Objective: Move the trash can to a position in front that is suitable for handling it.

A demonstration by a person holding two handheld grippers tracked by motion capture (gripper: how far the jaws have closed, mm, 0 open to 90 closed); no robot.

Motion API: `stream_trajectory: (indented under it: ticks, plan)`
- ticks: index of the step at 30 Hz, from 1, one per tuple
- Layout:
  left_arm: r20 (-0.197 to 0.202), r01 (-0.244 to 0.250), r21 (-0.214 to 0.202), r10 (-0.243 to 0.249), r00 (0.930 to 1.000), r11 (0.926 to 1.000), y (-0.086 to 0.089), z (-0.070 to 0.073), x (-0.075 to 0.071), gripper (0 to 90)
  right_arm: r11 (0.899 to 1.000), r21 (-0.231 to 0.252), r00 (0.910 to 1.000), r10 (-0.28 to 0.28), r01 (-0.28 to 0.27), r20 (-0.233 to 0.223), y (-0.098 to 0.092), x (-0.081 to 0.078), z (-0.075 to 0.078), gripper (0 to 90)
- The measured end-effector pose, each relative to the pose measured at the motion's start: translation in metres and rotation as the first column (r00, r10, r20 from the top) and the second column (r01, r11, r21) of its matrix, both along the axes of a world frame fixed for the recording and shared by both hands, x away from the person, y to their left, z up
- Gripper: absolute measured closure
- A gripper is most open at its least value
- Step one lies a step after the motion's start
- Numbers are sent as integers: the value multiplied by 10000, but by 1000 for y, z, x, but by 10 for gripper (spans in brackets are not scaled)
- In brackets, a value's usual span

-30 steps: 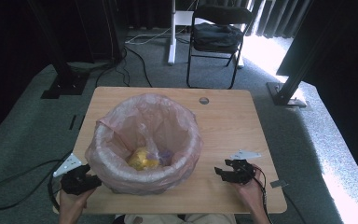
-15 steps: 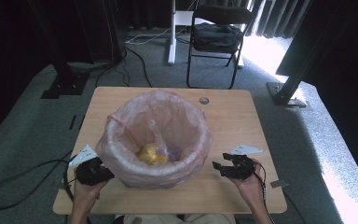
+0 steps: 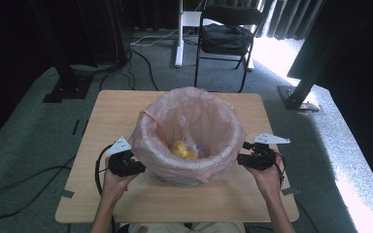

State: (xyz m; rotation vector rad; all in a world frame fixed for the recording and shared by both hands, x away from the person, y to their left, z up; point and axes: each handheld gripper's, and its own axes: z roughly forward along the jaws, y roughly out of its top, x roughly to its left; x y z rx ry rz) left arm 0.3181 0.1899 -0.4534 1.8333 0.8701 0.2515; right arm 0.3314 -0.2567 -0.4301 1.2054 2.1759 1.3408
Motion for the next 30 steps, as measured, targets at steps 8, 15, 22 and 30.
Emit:
stream_trajectory:
  ticks: [8,15,22,30]
  plan:
    - [75,-885,-1247,901,9959,9882,24,4,-1,407,9917,1262,9997,250,-248,0,-8,6,8,376]
    - [464,-767,-1888,869,9951,9790,25,20,2,406,9897,1383,9992,350,-371,174,-4,5,8,376]
    - [931,-844,-2521,1110,9895,9640,34,37,-2,406,9845,1649,9978,543,-600,389,-5,3,19,377]
    - [1543,-663,-2915,1153,9813,9543,39,57,-9,404,9805,1877,9966,463,-583,679,-8,-3,24,376]
